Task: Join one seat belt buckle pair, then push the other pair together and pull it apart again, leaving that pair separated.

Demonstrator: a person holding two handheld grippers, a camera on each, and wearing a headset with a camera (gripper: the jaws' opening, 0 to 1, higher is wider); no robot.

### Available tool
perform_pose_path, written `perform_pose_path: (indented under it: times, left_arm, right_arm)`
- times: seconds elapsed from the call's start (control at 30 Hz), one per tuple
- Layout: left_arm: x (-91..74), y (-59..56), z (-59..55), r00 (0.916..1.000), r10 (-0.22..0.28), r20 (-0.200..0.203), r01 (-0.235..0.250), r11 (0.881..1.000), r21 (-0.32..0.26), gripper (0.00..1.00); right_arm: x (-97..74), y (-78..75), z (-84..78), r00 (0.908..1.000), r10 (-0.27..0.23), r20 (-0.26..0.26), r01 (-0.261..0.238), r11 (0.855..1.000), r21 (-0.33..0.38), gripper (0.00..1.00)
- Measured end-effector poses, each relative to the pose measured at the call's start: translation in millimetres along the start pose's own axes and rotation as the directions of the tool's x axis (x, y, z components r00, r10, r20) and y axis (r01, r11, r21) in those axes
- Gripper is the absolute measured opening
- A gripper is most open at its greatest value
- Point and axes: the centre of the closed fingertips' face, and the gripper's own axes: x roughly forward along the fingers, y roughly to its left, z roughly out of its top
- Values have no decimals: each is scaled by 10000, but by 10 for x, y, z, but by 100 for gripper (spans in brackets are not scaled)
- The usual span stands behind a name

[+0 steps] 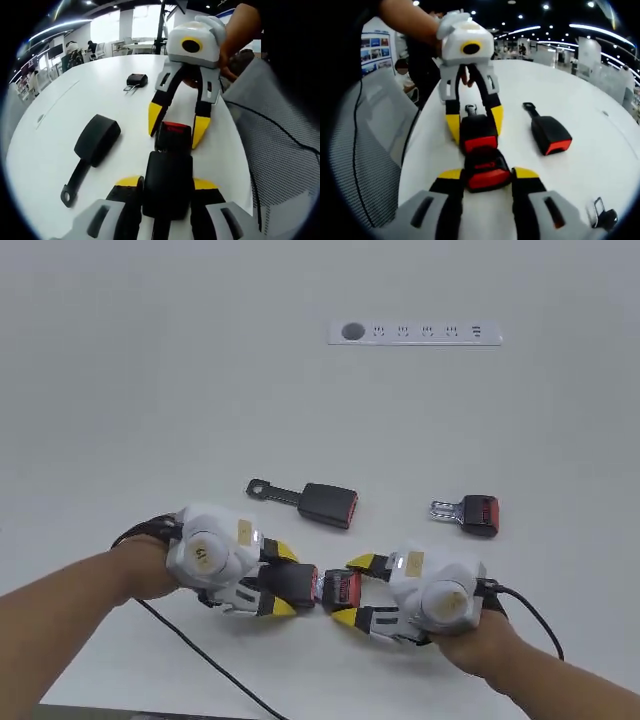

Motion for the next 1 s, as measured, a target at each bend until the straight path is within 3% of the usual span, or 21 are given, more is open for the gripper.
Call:
perform_pose_path:
  times: [0.1, 0.17, 0.2, 0.23, 0.33, 0.53, 0.77, 0.93, 1.0]
  left_arm:
    - [-16, 118, 9, 9968, 747, -290, -755, 9967, -294, 46]
    - [-50, 155, 89, 9953, 971, 48, -969, 9950, -236, 55]
    - [-89, 167, 184, 9932, 1058, 479, -1038, 9937, -430, 57]
    - [-120, 171, 236, 9916, 1113, 655, -1070, 9921, -657, 58]
    - [-197, 229, 351, 9848, 1460, 942, -1418, 9886, -499, 64]
    - [-240, 227, 442, 9795, 1698, 1086, -1665, 9853, -388, 72]
    - [-324, 284, 501, 9723, 2005, 1205, -1974, 9796, -370, 75]
    - [-349, 364, 493, 9695, 2238, 1001, -2254, 9743, 52, 76]
    - [-363, 396, 525, 9706, 2166, 1053, -2183, 9759, 46, 77]
  right_arm:
    - [-32, -17, 76, 9993, -155, 350, 145, 9995, 273, 57]
    - [-64, -44, 97, 9984, -365, 432, 348, 9987, 384, 67]
    - [-79, -55, 105, 9979, -445, 481, 422, 9979, 482, 70]
    - [-107, -72, 114, 9971, -516, 554, 483, 9971, 593, 73]
    - [-198, -126, 131, 9950, -752, 656, 699, 9943, 800, 76]
    - [-481, -245, 74, 9904, -1178, 726, 1121, 9906, 783, 77]
    - [-827, -561, -5, 9778, -1954, 756, 1868, 9765, 1075, 79]
    - [-1048, -751, -115, 9763, -2089, 576, 2035, 9752, 876, 79]
    - [-1110, -808, -180, 9807, -1902, 460, 1859, 9789, 853, 78]
